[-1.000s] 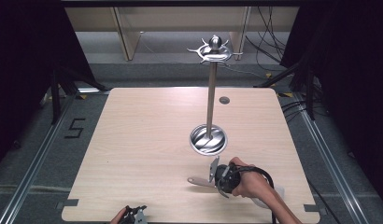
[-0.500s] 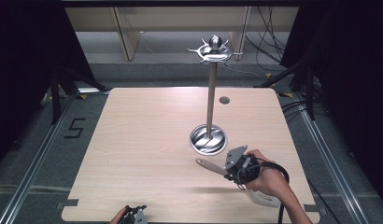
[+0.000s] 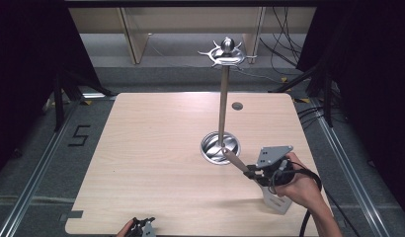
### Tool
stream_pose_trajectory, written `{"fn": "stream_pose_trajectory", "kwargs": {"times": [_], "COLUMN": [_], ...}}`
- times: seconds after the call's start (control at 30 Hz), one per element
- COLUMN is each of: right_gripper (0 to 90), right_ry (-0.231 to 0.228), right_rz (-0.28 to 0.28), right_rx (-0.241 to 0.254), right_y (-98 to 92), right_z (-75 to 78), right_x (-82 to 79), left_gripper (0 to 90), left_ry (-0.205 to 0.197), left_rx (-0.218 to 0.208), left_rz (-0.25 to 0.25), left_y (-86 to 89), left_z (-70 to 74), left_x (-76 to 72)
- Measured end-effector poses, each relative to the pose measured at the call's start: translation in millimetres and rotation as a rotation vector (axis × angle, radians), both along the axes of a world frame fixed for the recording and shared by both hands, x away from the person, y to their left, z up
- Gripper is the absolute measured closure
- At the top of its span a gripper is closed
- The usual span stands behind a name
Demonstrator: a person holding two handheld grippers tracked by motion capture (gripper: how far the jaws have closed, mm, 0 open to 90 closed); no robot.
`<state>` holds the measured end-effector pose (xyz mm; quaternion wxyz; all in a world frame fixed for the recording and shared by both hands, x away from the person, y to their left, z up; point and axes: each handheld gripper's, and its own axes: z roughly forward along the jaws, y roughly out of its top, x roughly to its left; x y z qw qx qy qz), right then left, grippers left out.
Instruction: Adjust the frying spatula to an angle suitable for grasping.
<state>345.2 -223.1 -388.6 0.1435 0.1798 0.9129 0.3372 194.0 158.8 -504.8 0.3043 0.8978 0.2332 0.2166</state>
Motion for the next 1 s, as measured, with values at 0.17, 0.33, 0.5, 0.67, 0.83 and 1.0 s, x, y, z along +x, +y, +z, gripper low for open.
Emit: {"fn": "stream_pose_trajectory", "kwargs": {"times": [0.17, 0.33, 0.5, 0.67, 0.83, 1.0], "right_gripper": [76.2, 76.2, 76.2, 76.2, 76.2, 76.2], "right_ry": [-0.018, -0.039, -0.043, -0.079, -0.071, -0.091], "right_rz": [-0.008, -0.007, -0.026, -0.030, -0.034, -0.034], "right_rx": [0.071, 0.112, 0.166, 0.205, 0.238, 0.286], "right_y": [-8.7, -10.6, -12.0, -8.1, -6.4, -4.2], "right_z": [6.8, 10.6, 16.8, 18.7, 22.1, 31.1], "right_x": [2.2, 3.1, 4.0, 9.2, 13.9, 17.9], "left_gripper": [15.9, 15.8, 15.8, 15.7, 15.7, 15.7], "left_ry": [0.004, 0.015, 0.018, 0.010, 0.008, 0.013], "left_rx": [-0.001, -0.004, -0.003, 0.000, 0.008, 0.000], "left_rz": [-0.004, -0.010, -0.013, -0.005, -0.010, -0.012], "left_y": [-0.1, -0.2, 0.0, 0.3, 0.2, -0.1], "left_z": [0.1, -0.9, -0.5, -0.2, 0.0, -0.1], "left_x": [-0.2, 0.5, 0.6, 0.2, -0.4, -0.5]}}
